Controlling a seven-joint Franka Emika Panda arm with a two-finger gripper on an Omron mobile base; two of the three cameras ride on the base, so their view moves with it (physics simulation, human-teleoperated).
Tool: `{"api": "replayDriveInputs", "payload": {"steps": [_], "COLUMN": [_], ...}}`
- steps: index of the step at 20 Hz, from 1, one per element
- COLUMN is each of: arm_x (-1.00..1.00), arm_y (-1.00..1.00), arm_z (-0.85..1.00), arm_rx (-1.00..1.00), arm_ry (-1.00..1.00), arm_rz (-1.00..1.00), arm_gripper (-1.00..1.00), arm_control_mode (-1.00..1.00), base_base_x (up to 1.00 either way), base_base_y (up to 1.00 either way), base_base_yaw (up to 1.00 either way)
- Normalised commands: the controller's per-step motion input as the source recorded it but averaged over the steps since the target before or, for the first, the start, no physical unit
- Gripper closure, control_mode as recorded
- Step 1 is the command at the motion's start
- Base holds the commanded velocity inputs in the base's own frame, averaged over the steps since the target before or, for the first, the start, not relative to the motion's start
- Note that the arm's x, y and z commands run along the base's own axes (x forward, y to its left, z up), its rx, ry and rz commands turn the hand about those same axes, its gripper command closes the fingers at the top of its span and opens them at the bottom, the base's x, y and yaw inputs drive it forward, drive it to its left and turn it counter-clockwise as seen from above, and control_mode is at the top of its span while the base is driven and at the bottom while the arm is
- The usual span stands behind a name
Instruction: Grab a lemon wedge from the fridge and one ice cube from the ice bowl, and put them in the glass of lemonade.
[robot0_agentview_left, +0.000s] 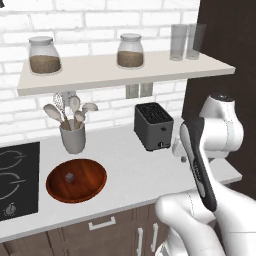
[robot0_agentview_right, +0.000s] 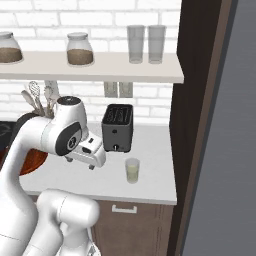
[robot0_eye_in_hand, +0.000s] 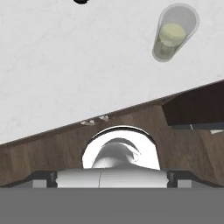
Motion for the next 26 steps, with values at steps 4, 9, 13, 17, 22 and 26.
{"api": "replayDriveInputs", "payload": {"steps": [4,9,13,17,22,26], "arm_x": [-0.14,0.00,0.00,0.00,0.00,0.00], "arm_y": [0.08,0.00,0.00,0.00,0.00,0.00], "arm_z": [0.08,0.00,0.00,0.00,0.00,0.00], "arm_rx": [0.00,0.00,0.00,0.00,0.00,0.00], "arm_ry": [0.00,0.00,0.00,0.00,0.00,0.00], "arm_rz": [0.00,0.00,0.00,0.00,0.00,0.00], "arm_gripper": [-1.00,-1.00,-1.00,-1.00,-1.00,-1.00], "arm_control_mode": [-1.00,-1.00,1.00,1.00,1.00,1.00], "base_base_x": [0.00,0.00,-0.69,-0.94,-0.65,-0.09], "base_base_y": [0.00,0.00,-0.13,-0.23,-0.60,-1.00], "base_base_yaw": [0.00,0.00,-0.08,-0.31,-0.46,-0.24]}}
